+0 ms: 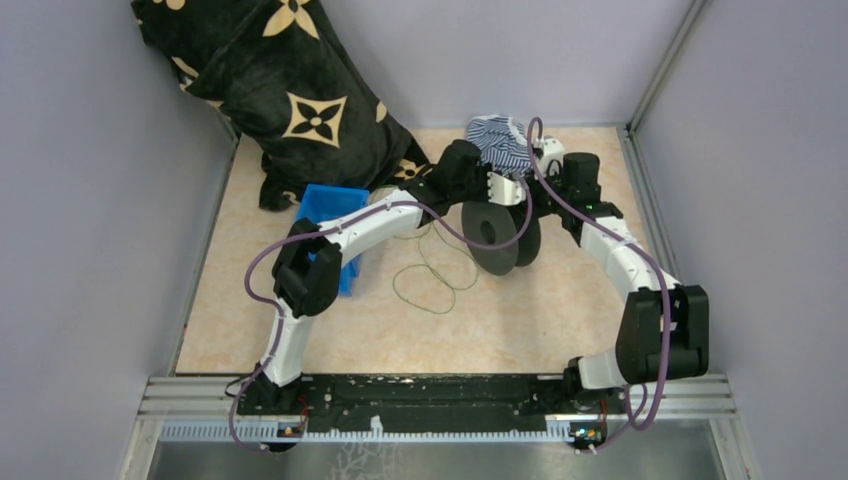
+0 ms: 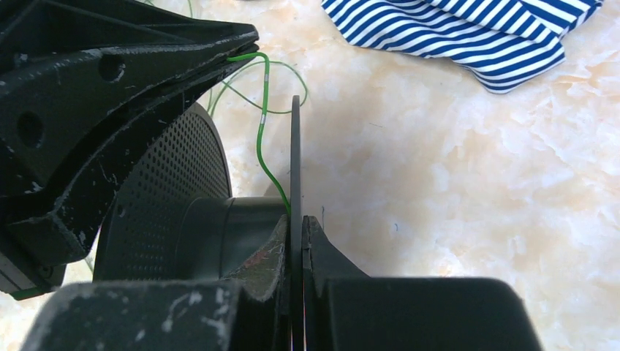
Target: Wrap the cables
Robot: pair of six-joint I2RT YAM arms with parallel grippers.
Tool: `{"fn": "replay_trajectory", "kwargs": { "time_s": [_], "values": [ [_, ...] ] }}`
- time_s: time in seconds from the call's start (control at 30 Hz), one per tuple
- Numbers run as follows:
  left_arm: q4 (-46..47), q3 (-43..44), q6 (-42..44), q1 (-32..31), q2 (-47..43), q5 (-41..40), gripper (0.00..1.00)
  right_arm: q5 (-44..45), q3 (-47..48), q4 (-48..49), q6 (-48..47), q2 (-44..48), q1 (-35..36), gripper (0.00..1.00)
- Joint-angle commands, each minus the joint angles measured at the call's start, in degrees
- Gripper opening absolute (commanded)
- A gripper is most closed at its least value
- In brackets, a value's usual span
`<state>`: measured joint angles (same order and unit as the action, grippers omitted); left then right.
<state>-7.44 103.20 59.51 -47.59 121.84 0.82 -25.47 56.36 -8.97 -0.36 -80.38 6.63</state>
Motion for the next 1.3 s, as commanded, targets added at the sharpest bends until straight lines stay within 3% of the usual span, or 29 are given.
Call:
{"fn": "replay_trajectory", "kwargs": {
  "time_s": [0.0, 0.27, 0.67, 0.93, 1.1, 1.27],
  "values": [
    [2.09, -0.11, -2.33, 0.11, 0.03, -0.24, 0.0, 2.67, 1.99, 2.88, 0.09, 3.48, 0.35, 0.0],
    [2.09, -0.25, -7.21, 0.31, -0.47, -0.4, 0.06, 5.13, 2.68, 1.36, -0.03, 5.24, 0.39, 0.0],
    [2.31, -0.28, -12.36, 0.69, -1.88, -2.34, 0.45, 5.58, 4.18, -2.43, -2.88, 7.91, 0.35, 0.0],
    [0.01, -3.68, -14.31, 3.74, -6.59, -1.7, 0.59, 8.55, 8.67, -9.49, -6.85, 8.9, 0.31, 0.0],
    [-3.59, -6.81, -19.72, 6.8, -10.08, 4.12, 0.68, 9.94, 13.14, -13.84, -9.11, 10.21, 0.22, 0.0],
    [-4.64, -13.09, -24.22, 8.4, -13.47, 10.15, 0.83, 10.66, 18.63, -18.14, -9.7, 11.24, -0.03, 0.0]
  ]
}}
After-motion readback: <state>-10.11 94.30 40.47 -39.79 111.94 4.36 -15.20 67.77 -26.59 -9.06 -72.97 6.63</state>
